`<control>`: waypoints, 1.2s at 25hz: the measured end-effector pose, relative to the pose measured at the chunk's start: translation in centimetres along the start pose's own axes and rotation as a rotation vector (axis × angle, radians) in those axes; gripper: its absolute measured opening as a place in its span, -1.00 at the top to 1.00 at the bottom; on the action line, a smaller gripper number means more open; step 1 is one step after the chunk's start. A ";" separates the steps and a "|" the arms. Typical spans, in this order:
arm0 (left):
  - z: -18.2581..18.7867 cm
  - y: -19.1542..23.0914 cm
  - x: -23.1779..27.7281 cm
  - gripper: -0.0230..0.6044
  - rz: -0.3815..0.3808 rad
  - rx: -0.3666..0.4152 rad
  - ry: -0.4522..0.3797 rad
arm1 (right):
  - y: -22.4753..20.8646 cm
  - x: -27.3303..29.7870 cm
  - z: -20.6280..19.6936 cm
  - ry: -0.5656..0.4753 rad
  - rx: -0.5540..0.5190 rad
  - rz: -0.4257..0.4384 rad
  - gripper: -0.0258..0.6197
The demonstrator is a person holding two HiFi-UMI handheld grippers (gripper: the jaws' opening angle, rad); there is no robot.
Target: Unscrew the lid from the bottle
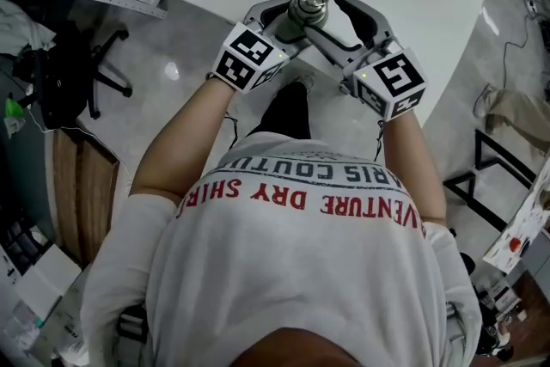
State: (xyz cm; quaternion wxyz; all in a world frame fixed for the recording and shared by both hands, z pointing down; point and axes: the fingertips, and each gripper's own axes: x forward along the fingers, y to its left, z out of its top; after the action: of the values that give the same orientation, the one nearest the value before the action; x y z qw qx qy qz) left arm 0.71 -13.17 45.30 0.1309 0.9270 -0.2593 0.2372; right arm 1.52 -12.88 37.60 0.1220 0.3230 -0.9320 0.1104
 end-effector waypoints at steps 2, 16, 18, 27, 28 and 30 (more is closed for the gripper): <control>0.0 0.0 0.0 -0.18 0.047 -0.026 -0.011 | 0.1 0.1 -0.1 -0.003 -0.004 -0.036 0.04; 0.0 0.1 -0.1 -0.18 0.182 -0.098 -0.052 | 0.4 1.6 -0.4 0.001 -0.030 -0.142 0.17; 0.0 0.1 -0.1 -0.18 0.185 -0.098 -0.053 | 0.4 1.6 -0.4 0.003 -0.038 -0.142 0.17; -0.1 0.1 -0.1 -0.17 0.172 -0.090 -0.042 | 0.4 1.6 -0.5 0.027 -0.063 -0.123 0.22; -0.1 0.1 -0.1 -0.17 0.167 -0.086 -0.038 | 0.4 1.6 -0.5 0.030 -0.065 -0.118 0.22; -0.2 0.1 -0.1 -0.17 0.154 -0.076 -0.028 | 0.4 1.7 -0.5 0.034 -0.070 -0.109 0.22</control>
State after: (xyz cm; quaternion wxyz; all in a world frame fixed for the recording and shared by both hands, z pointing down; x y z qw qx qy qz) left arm 0.48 -13.13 45.38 0.1436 0.9019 -0.3405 0.2237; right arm 0.07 -13.38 38.58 0.1551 0.3671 -0.9140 0.0764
